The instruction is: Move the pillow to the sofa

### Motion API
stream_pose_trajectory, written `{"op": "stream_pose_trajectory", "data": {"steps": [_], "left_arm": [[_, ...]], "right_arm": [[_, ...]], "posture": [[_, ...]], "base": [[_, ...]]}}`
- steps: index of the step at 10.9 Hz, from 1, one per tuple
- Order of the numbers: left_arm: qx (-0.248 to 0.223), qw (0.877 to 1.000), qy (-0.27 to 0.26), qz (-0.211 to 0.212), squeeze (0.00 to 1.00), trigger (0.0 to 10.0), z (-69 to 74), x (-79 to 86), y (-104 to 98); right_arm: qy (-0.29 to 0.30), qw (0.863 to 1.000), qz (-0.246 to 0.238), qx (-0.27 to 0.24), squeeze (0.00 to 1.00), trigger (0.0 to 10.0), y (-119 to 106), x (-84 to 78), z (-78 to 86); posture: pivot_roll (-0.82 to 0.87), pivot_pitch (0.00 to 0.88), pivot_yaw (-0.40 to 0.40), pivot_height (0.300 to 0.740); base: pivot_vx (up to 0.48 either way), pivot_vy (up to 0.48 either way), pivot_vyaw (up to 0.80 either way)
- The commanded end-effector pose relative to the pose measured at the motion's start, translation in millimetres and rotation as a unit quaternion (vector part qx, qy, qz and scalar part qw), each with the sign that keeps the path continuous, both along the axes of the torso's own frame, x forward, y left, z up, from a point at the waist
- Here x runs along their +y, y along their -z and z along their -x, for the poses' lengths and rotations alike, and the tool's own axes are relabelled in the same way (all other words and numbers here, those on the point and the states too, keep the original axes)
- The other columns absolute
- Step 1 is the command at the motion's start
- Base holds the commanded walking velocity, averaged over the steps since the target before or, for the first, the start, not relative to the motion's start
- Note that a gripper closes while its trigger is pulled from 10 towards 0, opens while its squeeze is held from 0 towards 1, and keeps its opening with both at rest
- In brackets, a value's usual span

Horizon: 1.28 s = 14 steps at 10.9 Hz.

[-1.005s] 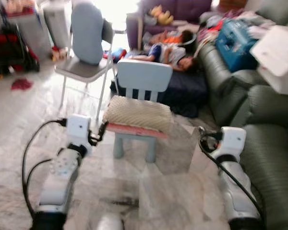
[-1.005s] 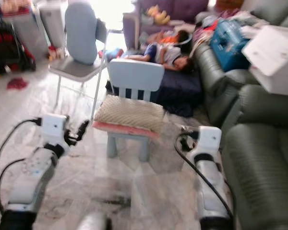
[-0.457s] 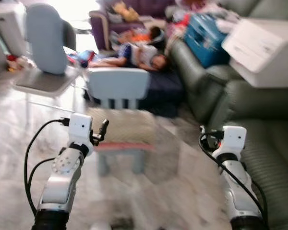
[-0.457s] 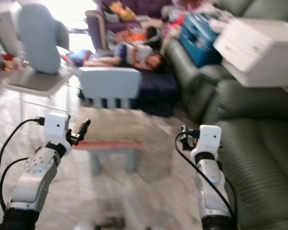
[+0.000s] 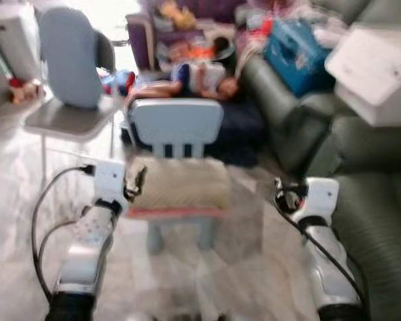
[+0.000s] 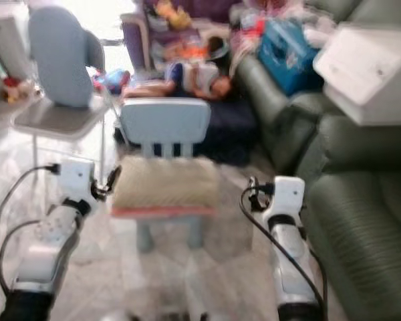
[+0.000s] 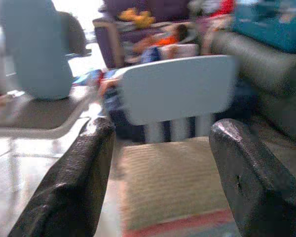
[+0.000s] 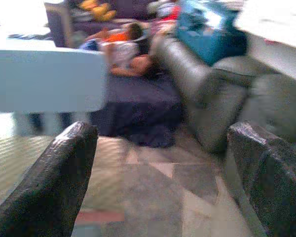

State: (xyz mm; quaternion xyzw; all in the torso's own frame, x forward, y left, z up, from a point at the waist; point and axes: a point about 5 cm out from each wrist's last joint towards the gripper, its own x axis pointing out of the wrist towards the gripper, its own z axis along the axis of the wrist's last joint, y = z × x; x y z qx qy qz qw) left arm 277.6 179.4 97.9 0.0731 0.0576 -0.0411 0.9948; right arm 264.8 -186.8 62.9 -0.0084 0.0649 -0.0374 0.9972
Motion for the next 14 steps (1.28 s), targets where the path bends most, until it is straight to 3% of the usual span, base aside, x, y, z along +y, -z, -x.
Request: {"op": "stream_pose_trajectory", "data": {"steps": [1, 3, 5, 7, 9, 11, 13, 14], "left_arm": [[-0.007, 1.000, -0.008, -0.003, 0.00, 10.0, -0.4, 0.3, -3.3], [-0.003, 1.000, -0.007, -0.007, 0.00, 10.0, 1.3, -2.4, -2.5], [0.009, 1.000, -0.001, -0.019, 0.00, 10.0, 7.1, 5.7, 2.5], [0.020, 0.999, 0.010, -0.026, 0.00, 10.0, 5.5, 5.5, 4.1], [0.017, 0.997, 0.064, -0.039, 0.00, 10.0, -8.3, -7.7, -3.0], [0.014, 0.994, 0.094, -0.047, 0.00, 10.0, -20.8, -13.4, -9.1], [0.038, 0.993, 0.110, -0.024, 0.00, 10.0, -17.2, -10.3, -1.7], [0.043, 0.995, 0.090, -0.002, 0.00, 10.0, -4.7, -3.4, 6.7]], "right_arm": [[-0.009, 1.000, 0.010, -0.010, 0.00, 10.0, -4.4, 1.8, -1.3], [-0.013, 1.000, 0.007, -0.014, 0.00, 10.0, -5.2, 2.8, -1.0], [-0.004, 1.000, 0.004, -0.016, 0.00, 10.0, -5.4, -1.6, -0.2], [0.029, 0.999, -0.023, -0.025, 0.00, 10.0, -4.4, -5.8, 6.0], [0.059, 0.997, -0.034, -0.032, 0.00, 10.0, -2.8, -5.4, 10.6], [0.058, 0.997, -0.021, -0.039, 0.00, 10.0, -10.3, -3.3, 8.1], [0.060, 0.997, -0.017, -0.034, 0.00, 10.0, -9.1, -3.3, 11.7], [0.068, 0.997, -0.013, -0.018, 0.00, 10.0, -2.5, -7.8, 21.1]], "posture": [[0.02, 0.022, -0.063, 0.740], [0.02, 0.016, -0.063, 0.740], [0.02, 0.015, -0.057, 0.740], [0.00, 0.002, 0.002, 0.740], [-0.03, 0.006, 0.047, 0.740], [-0.05, 0.028, 0.039, 0.740], [-0.06, 0.037, 0.027, 0.740], [-0.06, 0.029, 0.020, 0.740]], "base": [[0.000, 0.000, 0.59], [0.000, 0.000, 0.78], [0.000, 0.000, 0.78], [0.000, 0.000, 0.24], [0.000, 0.000, 0.00], [0.000, 0.000, 0.00], [0.000, 0.000, 0.00], [0.000, 0.000, 0.00]]}}
